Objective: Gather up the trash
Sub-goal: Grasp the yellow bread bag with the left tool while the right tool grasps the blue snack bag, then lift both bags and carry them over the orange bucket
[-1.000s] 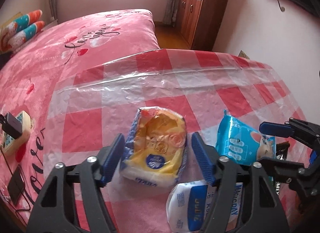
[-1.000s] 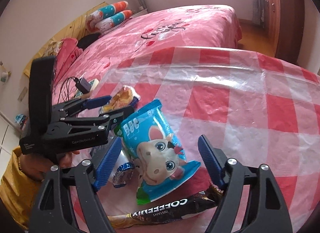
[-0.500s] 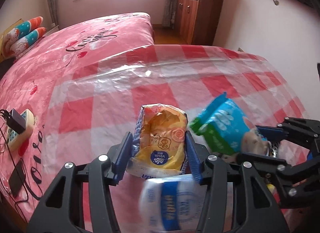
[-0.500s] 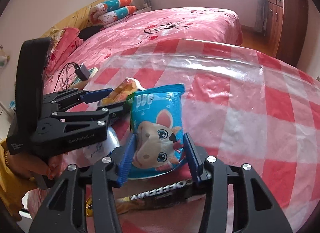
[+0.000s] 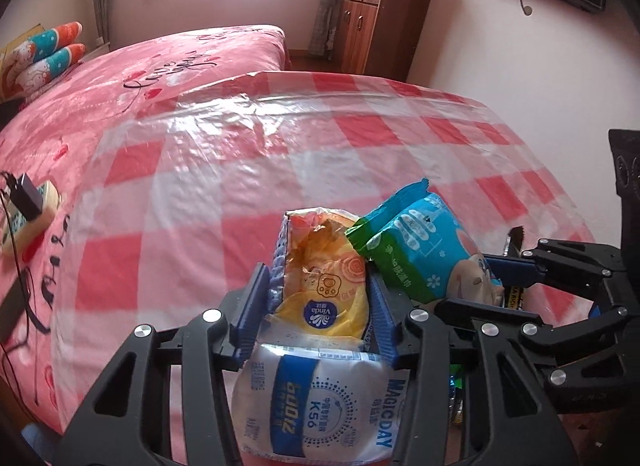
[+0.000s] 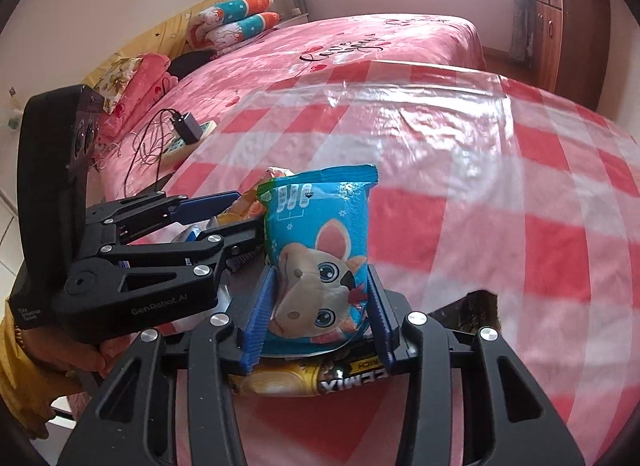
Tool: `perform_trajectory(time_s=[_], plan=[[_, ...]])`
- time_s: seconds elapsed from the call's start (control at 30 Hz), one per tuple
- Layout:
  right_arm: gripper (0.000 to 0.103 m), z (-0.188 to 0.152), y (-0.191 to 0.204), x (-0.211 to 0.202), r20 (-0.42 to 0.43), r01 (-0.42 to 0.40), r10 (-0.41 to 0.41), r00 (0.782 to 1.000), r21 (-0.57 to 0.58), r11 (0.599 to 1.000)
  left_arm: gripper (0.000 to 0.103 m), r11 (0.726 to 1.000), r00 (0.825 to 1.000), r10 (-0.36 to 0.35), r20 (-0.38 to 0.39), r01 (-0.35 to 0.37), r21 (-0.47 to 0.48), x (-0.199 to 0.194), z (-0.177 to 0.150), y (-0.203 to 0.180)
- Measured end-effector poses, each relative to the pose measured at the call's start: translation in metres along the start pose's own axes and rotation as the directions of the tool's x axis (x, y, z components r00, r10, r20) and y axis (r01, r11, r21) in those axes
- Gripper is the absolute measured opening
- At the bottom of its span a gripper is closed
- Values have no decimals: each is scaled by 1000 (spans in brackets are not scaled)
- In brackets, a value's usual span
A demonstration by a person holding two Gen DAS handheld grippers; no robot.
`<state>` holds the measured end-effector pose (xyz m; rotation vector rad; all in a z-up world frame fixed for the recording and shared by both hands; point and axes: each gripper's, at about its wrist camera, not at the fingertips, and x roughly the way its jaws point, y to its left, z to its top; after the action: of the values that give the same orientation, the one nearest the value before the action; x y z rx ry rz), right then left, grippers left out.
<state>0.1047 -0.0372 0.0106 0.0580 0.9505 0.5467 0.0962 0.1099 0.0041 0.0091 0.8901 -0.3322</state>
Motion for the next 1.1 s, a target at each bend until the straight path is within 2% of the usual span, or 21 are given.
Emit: perform_trajectory(time_s=[0.17,0.37,0.53,0.67,0.83,0.87,0.93,1.1], plan=[[45,-27,-1,-22,-8,-18,18,1000,26,1000,48,999,999,-50,-8,50,-12,-17,-21,-14],[51,-49,-1,-41,-15,24,-23,1000,48,999,47,995,996,-88,-11,87,-47,-33,-43,-23],[76,-44,3,-36,-1,45,-45,999,58,997,46,992,996,-92,4,92,-87,-41,-53,-19],[81,-40,9,-27,15,69,-70,997,47,997,44,988,995,-97,16,98,-118,-45,-56,-13],[80,-36,18,-18,15,123,-123,992,11,992,42,984,994,-100,36,104,-145,-52,-60,-5],[76,-36,19,-18,15,139,-139,990,2,990,41,983,994,-102,41,107,-152,-54,-61,-3],[62,-37,23,-16,18,164,-164,986,-15,986,41,981,994,-101,51,108,-163,-57,-62,0],[48,-41,33,-17,45,203,-201,979,-52,978,40,979,992,-107,70,117,-168,-66,-63,3]])
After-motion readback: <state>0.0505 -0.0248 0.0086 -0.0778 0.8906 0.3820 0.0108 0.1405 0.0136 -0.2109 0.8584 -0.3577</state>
